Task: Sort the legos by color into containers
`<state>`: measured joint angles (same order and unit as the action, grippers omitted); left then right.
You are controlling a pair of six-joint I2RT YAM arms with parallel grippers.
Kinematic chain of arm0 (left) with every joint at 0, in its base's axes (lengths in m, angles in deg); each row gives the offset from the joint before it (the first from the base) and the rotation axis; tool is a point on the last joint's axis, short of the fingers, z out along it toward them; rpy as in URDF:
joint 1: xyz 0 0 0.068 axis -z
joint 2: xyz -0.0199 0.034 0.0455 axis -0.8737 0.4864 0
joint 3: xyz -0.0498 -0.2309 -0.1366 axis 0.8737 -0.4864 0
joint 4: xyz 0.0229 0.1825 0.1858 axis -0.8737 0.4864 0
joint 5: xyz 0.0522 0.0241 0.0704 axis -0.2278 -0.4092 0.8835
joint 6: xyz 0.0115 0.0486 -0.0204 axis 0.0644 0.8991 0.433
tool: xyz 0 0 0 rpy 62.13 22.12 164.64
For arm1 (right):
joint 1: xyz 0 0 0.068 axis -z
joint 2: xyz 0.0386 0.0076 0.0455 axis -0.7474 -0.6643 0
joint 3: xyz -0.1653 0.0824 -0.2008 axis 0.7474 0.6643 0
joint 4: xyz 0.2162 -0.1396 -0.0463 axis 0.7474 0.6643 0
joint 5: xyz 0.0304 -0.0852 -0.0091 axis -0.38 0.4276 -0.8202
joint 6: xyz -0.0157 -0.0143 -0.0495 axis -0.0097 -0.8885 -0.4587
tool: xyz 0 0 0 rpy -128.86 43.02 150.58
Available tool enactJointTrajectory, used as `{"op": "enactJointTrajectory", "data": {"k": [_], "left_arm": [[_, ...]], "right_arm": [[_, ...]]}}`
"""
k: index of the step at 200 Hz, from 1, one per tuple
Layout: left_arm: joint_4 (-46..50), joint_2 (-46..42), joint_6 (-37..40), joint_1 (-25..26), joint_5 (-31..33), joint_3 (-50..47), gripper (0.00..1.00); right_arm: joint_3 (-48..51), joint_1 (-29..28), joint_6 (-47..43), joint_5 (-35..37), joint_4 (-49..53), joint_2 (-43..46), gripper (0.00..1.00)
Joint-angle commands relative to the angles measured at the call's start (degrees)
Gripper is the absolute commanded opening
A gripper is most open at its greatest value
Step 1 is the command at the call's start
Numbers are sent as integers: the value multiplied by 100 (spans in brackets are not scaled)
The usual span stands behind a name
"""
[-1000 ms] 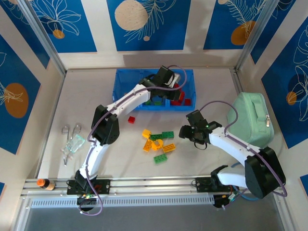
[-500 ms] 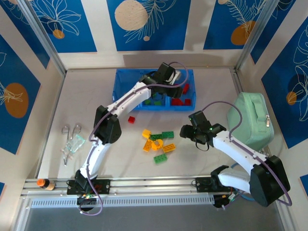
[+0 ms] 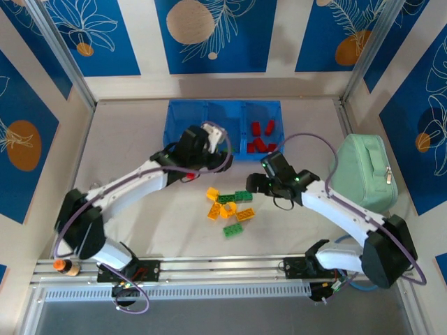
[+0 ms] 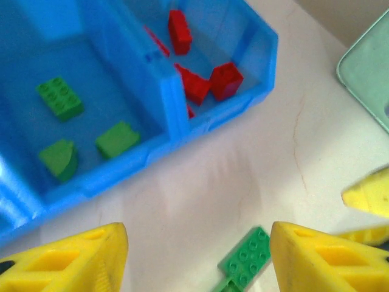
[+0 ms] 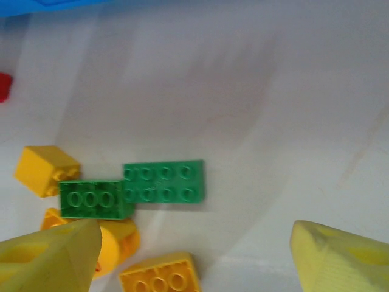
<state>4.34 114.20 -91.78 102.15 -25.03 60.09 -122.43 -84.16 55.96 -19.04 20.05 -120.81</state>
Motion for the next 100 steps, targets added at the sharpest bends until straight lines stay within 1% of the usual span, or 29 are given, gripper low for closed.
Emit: {"op": "enactJointTrajectory", "data": {"k": [1, 18, 36, 54, 73, 82, 100], "left_arm": [[-716, -807, -617, -288, 312, -1122, 63], [-851, -1542, -1015, -465, 516, -2026, 63], [-559, -2201, -1357, -573, 902, -2685, 63], [-324, -2754, -1724, -610, 1125, -3243, 63], [-254, -3261, -2178, -612, 1149, -3812, 63], [-310, -3502, -2400, -597, 1066, -4101, 63], [-226, -3872, -2668, -554, 1036, -4533, 62]], "right_arm": [[-688, -243, -430, -132, -53, -584, 82], [-1367, -441, -658, -236, 60, -1251, 83], [-2260, -681, -927, -262, 393, -2071, 83], [-3203, -810, -1114, -195, 853, -2885, 83], [-4140, -920, -1294, -321, 1249, -3612, 82], [-4528, -1000, -1390, -363, 1394, -3937, 82], [-5274, -1100, -1474, -442, 1686, -4527, 82]]}}
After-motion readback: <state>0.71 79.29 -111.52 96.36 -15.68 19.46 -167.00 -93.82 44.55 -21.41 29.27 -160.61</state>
